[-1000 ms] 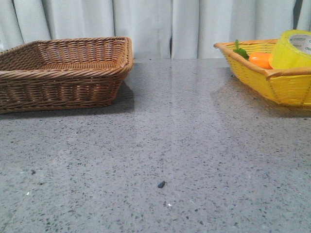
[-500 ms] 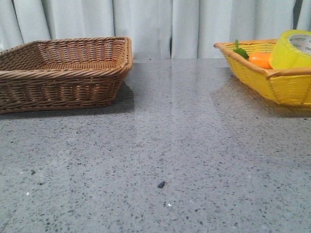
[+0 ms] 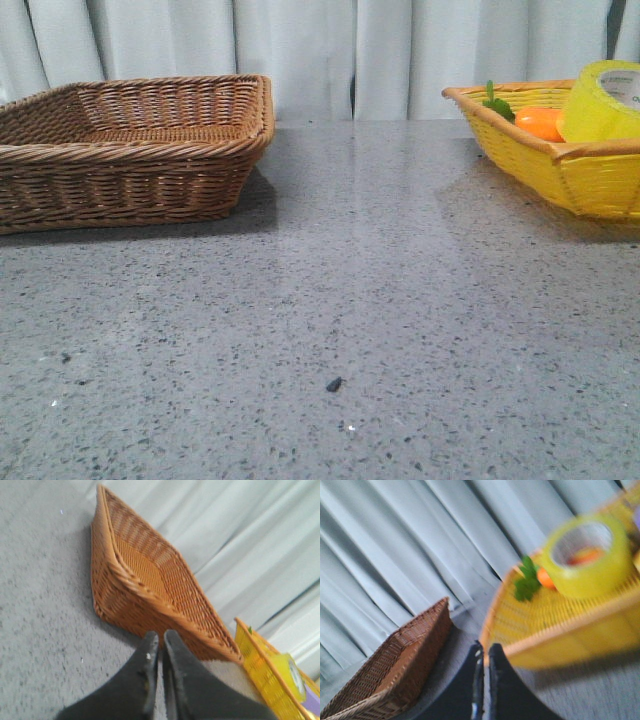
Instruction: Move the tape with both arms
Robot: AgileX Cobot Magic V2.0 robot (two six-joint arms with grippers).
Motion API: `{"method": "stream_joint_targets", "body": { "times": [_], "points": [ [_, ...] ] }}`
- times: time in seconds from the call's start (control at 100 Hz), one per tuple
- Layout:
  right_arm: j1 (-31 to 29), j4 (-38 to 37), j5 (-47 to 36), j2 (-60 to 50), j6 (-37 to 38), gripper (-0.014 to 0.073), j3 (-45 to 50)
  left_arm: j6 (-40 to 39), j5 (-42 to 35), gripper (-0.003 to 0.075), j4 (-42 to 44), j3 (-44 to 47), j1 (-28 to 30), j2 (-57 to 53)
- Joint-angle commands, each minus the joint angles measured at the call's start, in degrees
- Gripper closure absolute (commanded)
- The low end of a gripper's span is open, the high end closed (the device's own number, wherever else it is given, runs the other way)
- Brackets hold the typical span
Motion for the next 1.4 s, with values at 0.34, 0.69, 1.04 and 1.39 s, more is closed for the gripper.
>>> {"method": "stream_joint_targets", "body": {
  "times": [0.34, 0.69, 1.04, 1.39],
  "points": [
    [-0.25, -18.80, 20.71, 42.35, -2.22, 0.0302, -42.35, 2.16, 8.70, 0.0404, 20.92, -24.07, -0.47, 17.97],
    [-0.51, -36.21, 33.64, 70.23, 3.40, 0.0169, -68.50, 8.16, 13.77, 0.0335, 20.80, -31.41, -0.47, 25.77],
    [-1.57, -48.69, 36.20, 83.47, 12.69, 0.0169, -72.26, 8.16, 13.97, 0.0335, 20.72, -31.41, -0.47, 25.77],
    [-1.95, -51.22, 30.36, 91.75, 13.75, 0.0184, -72.26, 8.16, 13.97, 0.0335, 20.72, -31.41, -0.47, 25.77]
  ]
}}
